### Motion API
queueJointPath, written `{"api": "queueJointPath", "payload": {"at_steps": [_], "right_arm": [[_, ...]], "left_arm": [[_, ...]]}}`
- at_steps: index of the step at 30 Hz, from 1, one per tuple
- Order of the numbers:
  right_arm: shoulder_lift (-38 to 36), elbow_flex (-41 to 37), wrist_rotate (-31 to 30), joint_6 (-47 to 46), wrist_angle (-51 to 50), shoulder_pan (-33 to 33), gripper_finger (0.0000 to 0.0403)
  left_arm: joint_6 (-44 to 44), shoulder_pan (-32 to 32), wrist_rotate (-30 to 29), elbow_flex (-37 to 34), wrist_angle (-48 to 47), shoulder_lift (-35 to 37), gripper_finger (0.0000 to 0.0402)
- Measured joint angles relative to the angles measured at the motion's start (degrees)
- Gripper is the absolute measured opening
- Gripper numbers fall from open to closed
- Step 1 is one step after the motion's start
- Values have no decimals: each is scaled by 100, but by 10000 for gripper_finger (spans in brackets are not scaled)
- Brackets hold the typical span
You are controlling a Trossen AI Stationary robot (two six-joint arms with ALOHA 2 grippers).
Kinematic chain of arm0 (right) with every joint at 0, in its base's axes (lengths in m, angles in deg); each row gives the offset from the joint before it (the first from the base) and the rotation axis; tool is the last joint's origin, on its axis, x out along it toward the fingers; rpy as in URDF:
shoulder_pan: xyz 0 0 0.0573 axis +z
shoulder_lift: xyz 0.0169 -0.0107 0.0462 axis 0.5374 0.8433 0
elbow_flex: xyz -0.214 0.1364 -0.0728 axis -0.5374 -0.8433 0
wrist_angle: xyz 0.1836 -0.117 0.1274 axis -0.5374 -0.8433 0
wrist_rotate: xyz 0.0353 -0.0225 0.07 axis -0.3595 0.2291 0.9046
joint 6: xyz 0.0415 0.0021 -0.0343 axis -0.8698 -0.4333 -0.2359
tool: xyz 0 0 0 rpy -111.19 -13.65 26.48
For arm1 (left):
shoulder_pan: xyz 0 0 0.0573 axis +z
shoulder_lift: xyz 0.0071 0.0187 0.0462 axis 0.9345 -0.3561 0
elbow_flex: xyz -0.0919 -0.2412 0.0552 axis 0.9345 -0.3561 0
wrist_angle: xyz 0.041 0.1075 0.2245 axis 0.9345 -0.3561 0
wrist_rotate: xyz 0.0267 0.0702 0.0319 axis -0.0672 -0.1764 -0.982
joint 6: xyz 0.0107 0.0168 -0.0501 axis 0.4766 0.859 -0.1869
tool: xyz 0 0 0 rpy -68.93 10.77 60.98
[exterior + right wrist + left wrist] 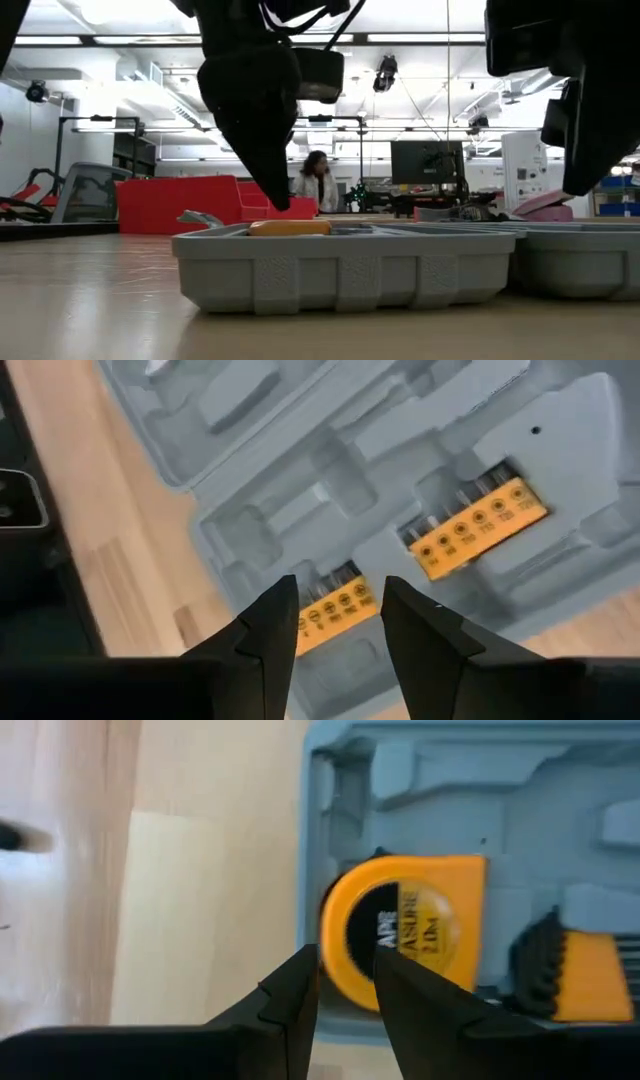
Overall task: Prefit tool cases
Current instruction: Remove the bottom yellow screwdriver bit set set from the prefit tool case to the table
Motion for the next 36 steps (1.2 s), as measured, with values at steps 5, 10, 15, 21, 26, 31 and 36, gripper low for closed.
{"api": "queueJointPath", "payload": {"at_steps": [5, 10, 15, 21, 26, 31, 36], "right_arm": [[0, -7, -227, 321, -293, -121, 119], [0, -10, -290, 833, -392, -367, 111], [0, -24, -427, 1405, -393, -677, 106], [0, -130, -423, 1814, -398, -1068, 109], [0, -278, -426, 2023, -388, -1308, 111], [0, -423, -426, 2121, -390, -1475, 102], [0, -451, -486, 2245, -382, -1596, 96]], "left_arm": [[85, 25, -369, -13, -106, 4, 113], [286, 122, -617, -147, -82, 7, 120], [354, 272, -627, -374, 199, 7, 123], [430, 317, -629, -501, 352, 7, 118], [496, 317, -630, -501, 384, 7, 110], [600, 317, -591, -500, 352, 22, 109], [595, 317, -477, -499, 270, 263, 120]]}}
